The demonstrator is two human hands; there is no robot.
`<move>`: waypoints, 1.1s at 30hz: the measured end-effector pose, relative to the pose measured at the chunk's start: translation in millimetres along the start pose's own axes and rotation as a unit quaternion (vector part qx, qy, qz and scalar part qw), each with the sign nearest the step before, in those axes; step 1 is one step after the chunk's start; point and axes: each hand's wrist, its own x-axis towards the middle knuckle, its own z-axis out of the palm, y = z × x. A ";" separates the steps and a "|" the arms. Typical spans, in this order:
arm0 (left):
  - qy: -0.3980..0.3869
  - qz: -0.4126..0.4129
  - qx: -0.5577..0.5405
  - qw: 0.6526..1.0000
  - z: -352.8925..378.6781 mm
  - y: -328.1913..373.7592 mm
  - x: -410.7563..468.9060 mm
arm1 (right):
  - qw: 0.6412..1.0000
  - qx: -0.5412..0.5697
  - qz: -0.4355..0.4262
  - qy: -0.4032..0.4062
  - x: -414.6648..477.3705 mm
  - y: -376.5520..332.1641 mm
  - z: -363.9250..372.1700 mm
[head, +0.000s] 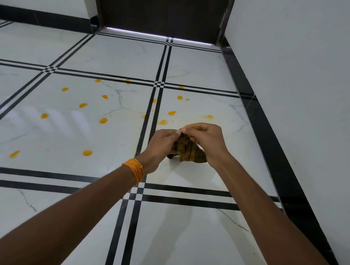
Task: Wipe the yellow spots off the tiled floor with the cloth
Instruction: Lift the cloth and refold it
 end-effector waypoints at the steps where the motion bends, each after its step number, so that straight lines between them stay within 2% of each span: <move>1: 0.009 0.013 0.018 1.000 -0.3 -0.2 0.2 | 1.000 0.017 0.008 0.006 -0.6 -0.7 0.8; 5: 0.041 0.040 0.042 0.997 -1.5 -1.1 -1.4 | 0.995 0.087 0.043 -0.003 -3.2 -2.2 1.1; 10: 0.055 0.005 -0.036 0.998 -1.0 4.6 -3.0 | 0.974 0.188 0.105 -0.071 -4.5 2.2 -8.4; 16: 0.086 0.003 0.002 0.996 1.5 1.8 -5.8 | 0.992 0.096 0.068 -0.042 -7.5 6.9 -1.5; 19: 0.052 0.014 0.022 0.998 1.5 6.0 -8.2 | 0.983 0.135 0.113 -0.051 -4.8 3.8 -3.9; 22: 0.041 -0.027 0.011 0.999 0.1 10.7 -7.9 | 0.970 0.207 0.125 -0.025 -2.4 0.6 -5.5; 26: 0.063 -0.065 -0.086 0.992 -4.5 11.4 -7.9 | 0.955 0.271 0.113 -0.033 -8.5 -5.0 2.5; 29: 0.092 -0.071 -0.103 0.988 -5.6 12.0 -7.5 | 0.975 0.200 0.086 -0.054 -10.6 -7.3 4.6; 33: 0.173 -0.046 -0.037 0.983 -11.1 14.2 -4.2 | 0.994 0.066 0.048 -0.072 -10.9 -10.7 2.6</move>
